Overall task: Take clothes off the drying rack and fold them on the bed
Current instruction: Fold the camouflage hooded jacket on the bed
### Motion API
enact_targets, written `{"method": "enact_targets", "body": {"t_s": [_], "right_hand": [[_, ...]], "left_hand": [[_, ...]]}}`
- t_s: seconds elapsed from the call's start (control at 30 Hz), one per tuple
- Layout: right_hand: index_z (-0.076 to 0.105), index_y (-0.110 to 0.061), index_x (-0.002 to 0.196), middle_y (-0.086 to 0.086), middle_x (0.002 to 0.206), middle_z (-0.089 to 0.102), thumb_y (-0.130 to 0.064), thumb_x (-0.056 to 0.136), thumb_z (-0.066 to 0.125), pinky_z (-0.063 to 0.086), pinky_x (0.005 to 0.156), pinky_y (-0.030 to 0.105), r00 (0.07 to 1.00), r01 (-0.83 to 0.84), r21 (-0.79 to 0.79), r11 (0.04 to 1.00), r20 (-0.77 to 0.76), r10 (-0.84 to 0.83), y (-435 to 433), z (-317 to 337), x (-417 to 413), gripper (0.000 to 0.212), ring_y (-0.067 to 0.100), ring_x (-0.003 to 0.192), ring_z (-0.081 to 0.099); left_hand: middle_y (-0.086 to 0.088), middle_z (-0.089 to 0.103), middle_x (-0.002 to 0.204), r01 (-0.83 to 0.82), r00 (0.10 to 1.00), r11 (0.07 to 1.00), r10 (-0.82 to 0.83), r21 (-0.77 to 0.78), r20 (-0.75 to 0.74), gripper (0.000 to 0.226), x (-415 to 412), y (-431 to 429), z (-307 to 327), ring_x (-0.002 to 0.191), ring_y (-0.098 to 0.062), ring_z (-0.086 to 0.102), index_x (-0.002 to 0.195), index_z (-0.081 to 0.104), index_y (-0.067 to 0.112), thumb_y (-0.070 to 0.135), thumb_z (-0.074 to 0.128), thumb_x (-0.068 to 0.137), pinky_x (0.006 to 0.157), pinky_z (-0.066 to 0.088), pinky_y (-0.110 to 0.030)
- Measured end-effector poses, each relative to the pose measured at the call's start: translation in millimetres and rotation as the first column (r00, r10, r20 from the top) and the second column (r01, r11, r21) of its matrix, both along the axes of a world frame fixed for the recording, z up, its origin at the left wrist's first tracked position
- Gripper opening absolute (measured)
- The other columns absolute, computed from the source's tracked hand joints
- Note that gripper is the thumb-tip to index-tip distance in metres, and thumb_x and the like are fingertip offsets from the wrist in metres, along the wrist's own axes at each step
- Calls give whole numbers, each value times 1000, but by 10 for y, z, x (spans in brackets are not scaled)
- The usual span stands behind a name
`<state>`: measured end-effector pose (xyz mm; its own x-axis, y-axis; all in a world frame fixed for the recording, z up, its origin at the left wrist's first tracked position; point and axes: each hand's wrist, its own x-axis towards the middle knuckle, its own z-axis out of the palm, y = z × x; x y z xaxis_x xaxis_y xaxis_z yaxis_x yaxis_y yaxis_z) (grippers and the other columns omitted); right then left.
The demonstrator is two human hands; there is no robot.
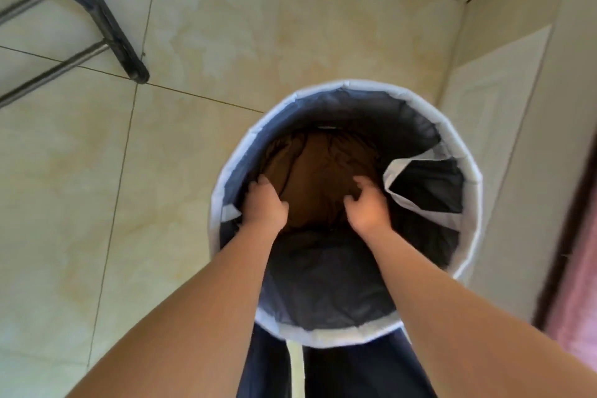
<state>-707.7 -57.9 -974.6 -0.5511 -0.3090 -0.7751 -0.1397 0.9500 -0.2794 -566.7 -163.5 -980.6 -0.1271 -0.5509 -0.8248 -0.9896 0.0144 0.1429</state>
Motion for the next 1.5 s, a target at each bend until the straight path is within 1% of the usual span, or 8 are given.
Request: {"method": "enact_targets", "body": {"t_s": [0.13, 0.23, 0.4, 0.7, 0.93, 1.1, 1.37, 1.5], "right_hand": [[57, -13, 126, 6, 123, 62, -10, 92, 52, 45, 101, 33, 997, 75, -187, 980, 18, -73, -165, 1087, 287, 35, 21, 114, 58], [58, -21, 124, -1, 121, 62, -15, 93, 48, 46, 99, 37, 997, -71, -281, 957, -45, 60, -318, 1993, 338, 32, 18, 111, 57], [57, -27, 125, -6, 123, 61, -20, 97, 43, 50, 90, 38, 949, -310, -348, 885, -174, 264, -664, 3501, 355, 32, 18, 109, 59], [59, -24, 119, -8, 117, 63, -18, 95, 48, 48, 77, 27, 860, -509, -631, 585, -353, 368, -1303, 5954, 812, 27, 13, 99, 61], [60, -26, 116, -8, 115, 63, -17, 94, 50, 51, 83, 32, 774, -616, -677, 401, -428, 466, -1784, 7034, 1565, 26, 9, 101, 61], [60, -25, 115, -11, 110, 62, -18, 94, 50, 46, 79, 25, 710, -673, -679, 295, -479, 516, -2205, 7560, 2237, 25, 10, 98, 61], [60, -23, 116, -7, 100, 62, -20, 96, 51, 44, 66, 18, 725, -631, -747, 206, -475, 499, -2868, 8321, 3370, 22, 7, 85, 59], [59, -19, 121, -7, 105, 60, -22, 96, 53, 50, 79, 29, 728, -628, -759, 172, -495, 473, -3117, 8704, 3768, 26, 11, 90, 59]], "left_hand": [[-9, 65, 120, -148, 965, 987, 157, 57, -208, 40, 52, 93, 1004, 115, -27, 58, 129, 55, 13, 20, 59, 89, 96, 45, -34], [-1, 69, 108, -253, 905, 967, 251, 40, -343, 24, 86, -2, 1856, 103, -20, 63, 114, 63, 20, 22, 57, 91, 88, 48, -30], [5, 65, 100, -301, 859, 947, 220, -109, -463, 16, 232, -356, 3378, 87, -13, 59, 105, 65, 20, 23, 56, 92, 72, 40, -22], [10, 67, 101, -486, 751, 796, 168, -361, -639, 13, 1039, -819, 5876, 85, -5, 59, 101, 65, 28, 26, 54, 95, 78, 48, -27], [11, 66, 94, -599, 678, 670, 133, -439, -723, 12, 1921, -1053, 7014, 89, -7, 63, 100, 66, 26, 23, 55, 95, 72, 52, -28], [9, 68, 99, -620, 670, 598, 66, -508, -739, 16, 2755, -1334, 7597, 93, -8, 62, 105, 67, 21, 26, 54, 97, 85, 50, -25], [12, 68, 96, -624, 653, 522, -61, -581, -755, 16, 4091, -1872, 8380, 92, -2, 61, 104, 68, 22, 28, 54, 97, 79, 45, -15], [13, 66, 99, -612, 659, 504, -102, -610, -745, 18, 4490, -2162, 8627, 93, 0, 59, 107, 66, 23, 28, 52, 98, 78, 41, -11]]}}
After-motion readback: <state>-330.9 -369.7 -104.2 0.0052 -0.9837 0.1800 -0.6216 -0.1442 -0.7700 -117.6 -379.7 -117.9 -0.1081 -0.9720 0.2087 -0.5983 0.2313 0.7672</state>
